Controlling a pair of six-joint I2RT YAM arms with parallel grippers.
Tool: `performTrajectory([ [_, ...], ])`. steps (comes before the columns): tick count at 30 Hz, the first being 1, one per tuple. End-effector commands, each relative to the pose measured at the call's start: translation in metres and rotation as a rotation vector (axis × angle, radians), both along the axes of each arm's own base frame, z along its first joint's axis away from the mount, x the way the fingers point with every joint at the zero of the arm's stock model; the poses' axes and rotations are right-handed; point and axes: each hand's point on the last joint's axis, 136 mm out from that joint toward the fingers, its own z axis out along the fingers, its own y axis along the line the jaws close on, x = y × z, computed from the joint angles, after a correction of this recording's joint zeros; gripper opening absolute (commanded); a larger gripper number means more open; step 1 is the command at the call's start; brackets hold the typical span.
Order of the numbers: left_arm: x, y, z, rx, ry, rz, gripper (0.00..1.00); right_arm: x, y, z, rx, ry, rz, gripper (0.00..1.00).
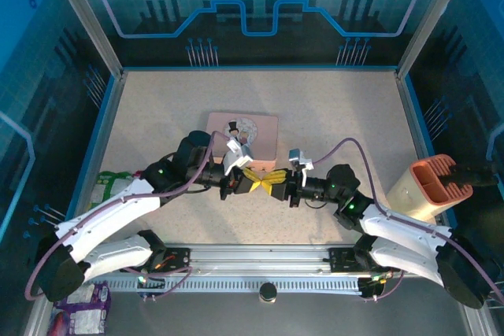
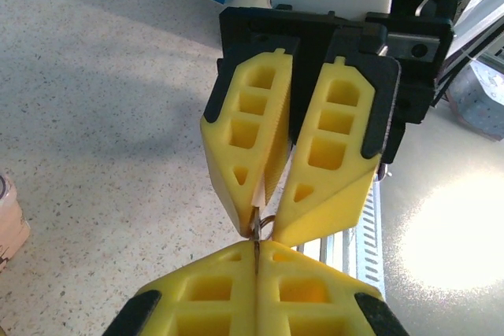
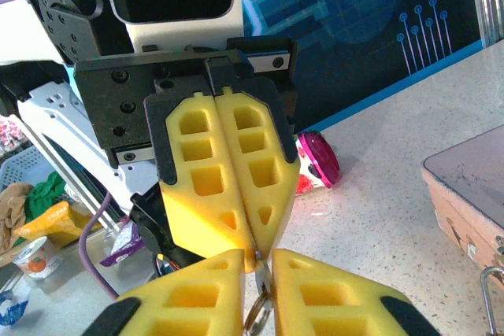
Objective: Unlock a padlock with a key
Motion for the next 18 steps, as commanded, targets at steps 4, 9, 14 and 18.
performTrajectory([
  [4,0.0038,-0.0047,0.0213,-0.051,-0.052,0.003,0.00,-0.0118,0.0045,0.0032,-0.017,-0.042,0.044,0.15],
  [9,0.0030,-0.0049,0.0225,-0.050,-0.055,-0.001,0.00,-0.0114,0.0061,0.0021,-0.022,-0.045,0.047,0.21],
  [14,0.0021,-0.0046,0.0237,-0.052,-0.056,-0.005,0.00,-0.0120,0.0061,0.0022,-0.022,-0.051,0.051,0.17],
  [18,0.0014,-0.0051,0.0230,-0.053,-0.052,-0.010,0.00,-0.0110,0.0041,0.0076,-0.012,-0.062,0.035,0.13],
])
